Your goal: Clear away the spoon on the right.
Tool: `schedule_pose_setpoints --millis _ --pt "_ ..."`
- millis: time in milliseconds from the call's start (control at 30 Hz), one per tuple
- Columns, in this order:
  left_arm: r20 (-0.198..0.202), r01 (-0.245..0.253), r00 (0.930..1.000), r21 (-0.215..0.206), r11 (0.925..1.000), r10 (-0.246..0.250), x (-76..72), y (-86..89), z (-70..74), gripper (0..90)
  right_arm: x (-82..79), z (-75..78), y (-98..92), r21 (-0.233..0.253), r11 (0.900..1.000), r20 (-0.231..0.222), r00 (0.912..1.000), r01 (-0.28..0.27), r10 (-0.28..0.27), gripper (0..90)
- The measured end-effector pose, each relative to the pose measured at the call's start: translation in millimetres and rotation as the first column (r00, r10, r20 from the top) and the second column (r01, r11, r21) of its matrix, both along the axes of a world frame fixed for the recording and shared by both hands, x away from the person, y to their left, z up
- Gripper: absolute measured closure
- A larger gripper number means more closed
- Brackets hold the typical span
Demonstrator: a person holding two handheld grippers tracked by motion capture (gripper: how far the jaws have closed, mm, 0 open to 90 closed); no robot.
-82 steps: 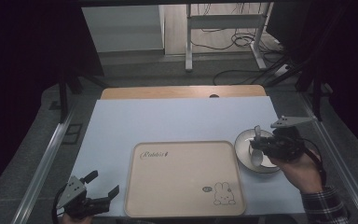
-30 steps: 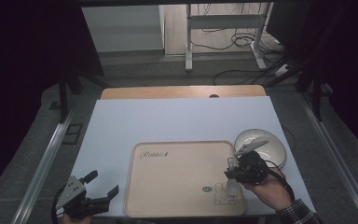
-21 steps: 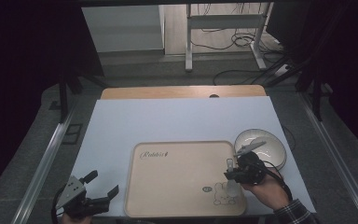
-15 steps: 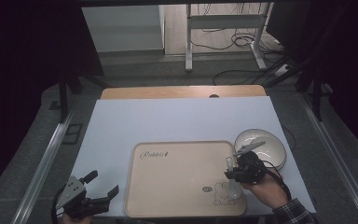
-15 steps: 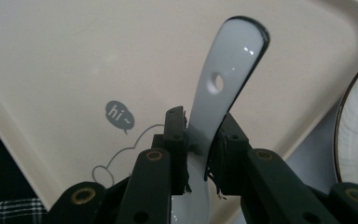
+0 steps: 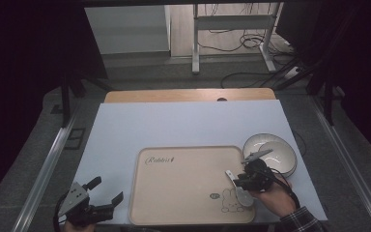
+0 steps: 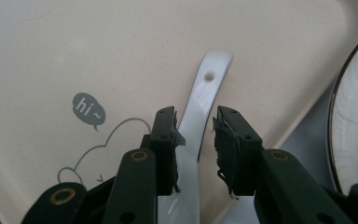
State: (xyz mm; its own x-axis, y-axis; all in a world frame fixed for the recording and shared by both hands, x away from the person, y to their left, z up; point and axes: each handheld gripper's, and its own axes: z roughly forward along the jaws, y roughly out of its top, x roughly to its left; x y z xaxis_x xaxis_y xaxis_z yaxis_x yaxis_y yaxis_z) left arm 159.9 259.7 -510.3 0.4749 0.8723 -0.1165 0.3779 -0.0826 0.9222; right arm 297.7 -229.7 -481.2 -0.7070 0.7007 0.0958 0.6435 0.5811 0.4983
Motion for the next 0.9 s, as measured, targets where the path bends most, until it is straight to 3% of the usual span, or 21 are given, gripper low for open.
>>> schedule_pose_setpoints --millis 200,433,633,900 --pt "0.001 -0.001 1.0 -0.001 1.0 0.001 -0.1 -0.1 0.1 4.0 -1.5 4.1 -1.5 0.005 1.0 0.036 0.9993 0.005 -0.005 72.4" --pt "0.005 -0.002 1.0 0.0 1.0 0.002 -0.3 0.2 0.4 4.0 -7.2 4.5 2.7 0.028 0.999 0.087 0.9958 -0.032 0.029 89.2" --pt "0.007 -0.006 1.0 -0.003 1.0 0.006 -0.5 0.6 0.5 4.0 -9.7 -4.1 13.2 0.053 0.998 0.113 0.9928 -0.047 0.041 89.7" --pt "0.007 -0.006 1.0 -0.004 1.0 0.006 -0.5 0.9 0.4 4.0 -8.0 -22.9 20.6 0.031 0.998 0.112 0.992 -0.061 0.058 89.8"
